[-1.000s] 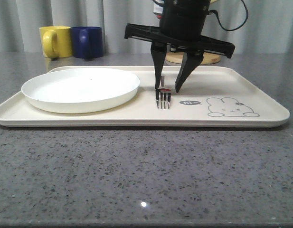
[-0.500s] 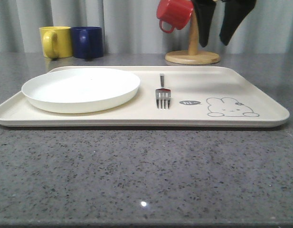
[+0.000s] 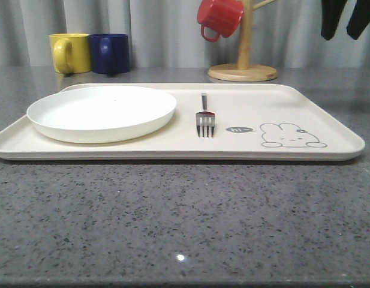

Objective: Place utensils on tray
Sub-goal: 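Release the fork and move the right gripper to the chopsticks, then grasp the steel chopsticks with the right gripper and lift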

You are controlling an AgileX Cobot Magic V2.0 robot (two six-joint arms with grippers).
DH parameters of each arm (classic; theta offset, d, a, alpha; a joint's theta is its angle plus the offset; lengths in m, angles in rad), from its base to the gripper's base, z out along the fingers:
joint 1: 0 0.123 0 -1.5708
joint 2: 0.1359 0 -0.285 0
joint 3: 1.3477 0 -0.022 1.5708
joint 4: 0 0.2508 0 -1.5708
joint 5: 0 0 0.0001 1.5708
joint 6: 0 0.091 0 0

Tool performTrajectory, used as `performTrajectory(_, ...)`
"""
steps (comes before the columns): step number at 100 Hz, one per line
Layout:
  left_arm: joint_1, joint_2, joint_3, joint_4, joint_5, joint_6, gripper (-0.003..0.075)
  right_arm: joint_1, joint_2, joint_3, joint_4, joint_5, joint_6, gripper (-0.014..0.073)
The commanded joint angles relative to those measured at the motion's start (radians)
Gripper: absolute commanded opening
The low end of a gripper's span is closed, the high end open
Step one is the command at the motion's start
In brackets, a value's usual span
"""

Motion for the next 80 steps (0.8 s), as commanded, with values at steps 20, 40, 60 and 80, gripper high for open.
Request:
performTrajectory(20, -0.006, 0.009, -0.024, -0.017, -0.069, -0.009, -0.0019, -0.151, -0.060, 0.071, 0.033, 0.101, -0.083, 0.0308)
performTrajectory(40, -0.006, 0.009, -0.024, -0.017, -0.069, -0.009, -0.0019, -0.220, -0.058, 0.202, 0.011, 0.078, -0.103, 0.0308)
performTrajectory(60, -0.006, 0.009, -0.024, -0.017, -0.069, -0.009, -0.0019, -0.273, -0.057, 0.268, 0.005, 0.050, -0.129, 0.0308)
performTrajectory(80, -0.006, 0.009, -0.024, -0.017, -0.069, -0.009, -0.0019, -0.299, -0.047, 0.307, 0.005, 0.024, -0.156, 0.0308)
